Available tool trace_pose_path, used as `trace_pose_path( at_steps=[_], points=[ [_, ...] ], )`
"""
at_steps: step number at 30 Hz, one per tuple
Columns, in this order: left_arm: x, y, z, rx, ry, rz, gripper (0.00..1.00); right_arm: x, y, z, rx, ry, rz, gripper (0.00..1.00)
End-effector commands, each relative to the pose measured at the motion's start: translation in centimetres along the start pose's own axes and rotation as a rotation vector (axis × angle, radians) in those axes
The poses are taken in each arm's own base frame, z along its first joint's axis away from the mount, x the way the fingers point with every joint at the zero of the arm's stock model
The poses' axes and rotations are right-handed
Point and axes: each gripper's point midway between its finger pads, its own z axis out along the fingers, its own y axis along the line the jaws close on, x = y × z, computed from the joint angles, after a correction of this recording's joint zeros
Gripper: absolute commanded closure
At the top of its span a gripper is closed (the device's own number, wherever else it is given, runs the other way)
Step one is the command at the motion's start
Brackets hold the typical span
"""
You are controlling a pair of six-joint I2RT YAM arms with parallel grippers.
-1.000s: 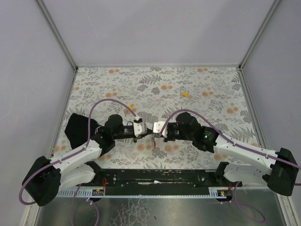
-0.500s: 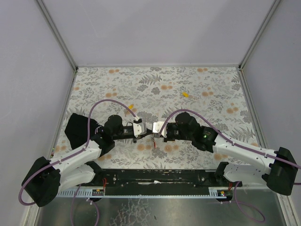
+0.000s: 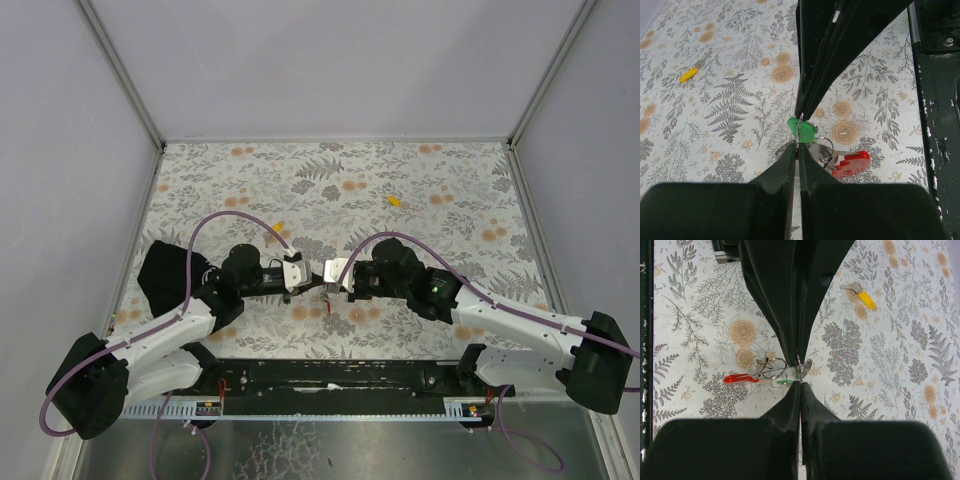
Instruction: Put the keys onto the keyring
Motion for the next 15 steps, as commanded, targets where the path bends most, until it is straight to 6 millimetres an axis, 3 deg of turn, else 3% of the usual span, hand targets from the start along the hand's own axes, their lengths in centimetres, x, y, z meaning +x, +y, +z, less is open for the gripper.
trace_pose_path(
  at_steps=[1,15],
  points=[
    [-2.18,1.01,-0.04,-0.03,-0.079,0.081,1.0,-2.2,-0.37,0.02,-0.006,-0.065,-0.002,1.0],
    [-2.17,0.99,-0.03,-0.029,-0.079,0.083,1.0,-2.61,-0.31,0.08,-0.015,-0.078,0.002,1.0]
  ],
)
